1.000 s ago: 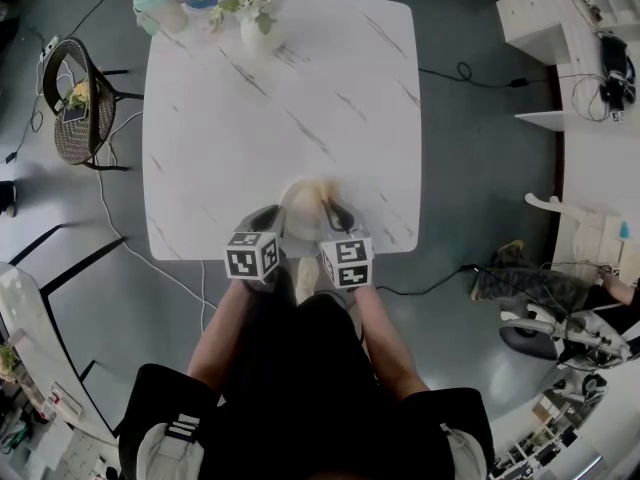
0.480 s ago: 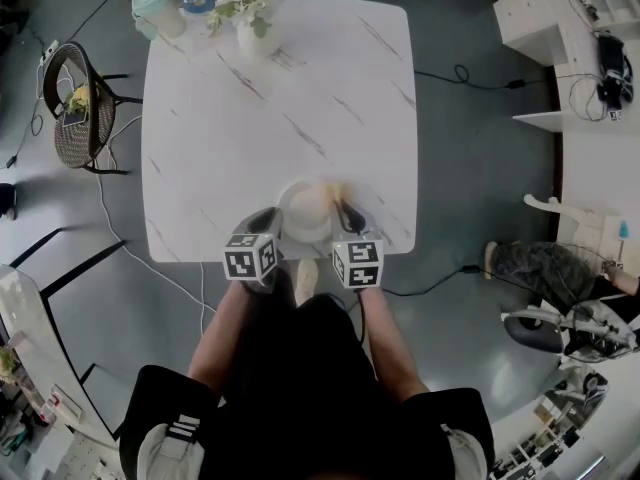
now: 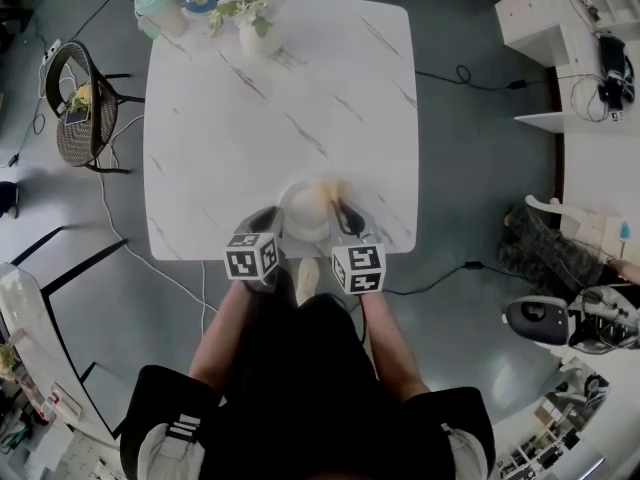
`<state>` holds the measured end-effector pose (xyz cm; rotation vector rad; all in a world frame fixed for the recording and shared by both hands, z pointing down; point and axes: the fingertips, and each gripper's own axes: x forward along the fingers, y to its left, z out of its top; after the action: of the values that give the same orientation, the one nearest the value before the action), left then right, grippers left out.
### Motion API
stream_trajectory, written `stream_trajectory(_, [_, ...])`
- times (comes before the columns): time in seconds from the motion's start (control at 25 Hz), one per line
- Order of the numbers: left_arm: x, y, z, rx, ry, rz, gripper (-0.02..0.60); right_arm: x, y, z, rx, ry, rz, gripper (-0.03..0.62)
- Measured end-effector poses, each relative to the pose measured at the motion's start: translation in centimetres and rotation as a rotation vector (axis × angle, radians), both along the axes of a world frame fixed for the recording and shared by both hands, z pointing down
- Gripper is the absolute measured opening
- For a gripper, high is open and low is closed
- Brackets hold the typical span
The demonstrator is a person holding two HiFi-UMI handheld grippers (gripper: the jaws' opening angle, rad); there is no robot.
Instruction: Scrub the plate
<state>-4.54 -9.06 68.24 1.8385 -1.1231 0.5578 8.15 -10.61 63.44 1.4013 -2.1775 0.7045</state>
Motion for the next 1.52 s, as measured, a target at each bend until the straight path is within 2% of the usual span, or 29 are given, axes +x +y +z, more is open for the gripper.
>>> stream_trajectory(0.24, [0.1, -0.1, -0.1, 0.004, 0.007, -0.005, 0.040, -2.7, 0.4, -2.9, 0.060, -0.044, -0.065, 0.052])
stream_trajectory(0.72, [0.2, -0.1, -0.2, 0.003, 0.026, -0.021, 0.038, -7.1, 2.8, 0.4, -0.027, -0.053, -0.160, 0.052])
stream_trajectory(1.0, [0.2, -0.1, -0.2, 0.000, 0.038, -0.024, 0.037, -7.4, 4.1, 3.2, -0.080, -0.023, -0.176, 0.052])
stream_trajectory(1.24, [0.1, 0.1, 0.1, -0.009, 0.031, -0.027, 0.037, -7.7, 4.0, 3.1, -0.089, -0.023, -0.180, 0.052])
stream_trajectory(1.52, [0.0, 0.1, 0.1, -0.008, 0.028, -0.030, 0.037, -6.3, 3.7, 3.3, -0.094, 0.005, -0.156, 0.052])
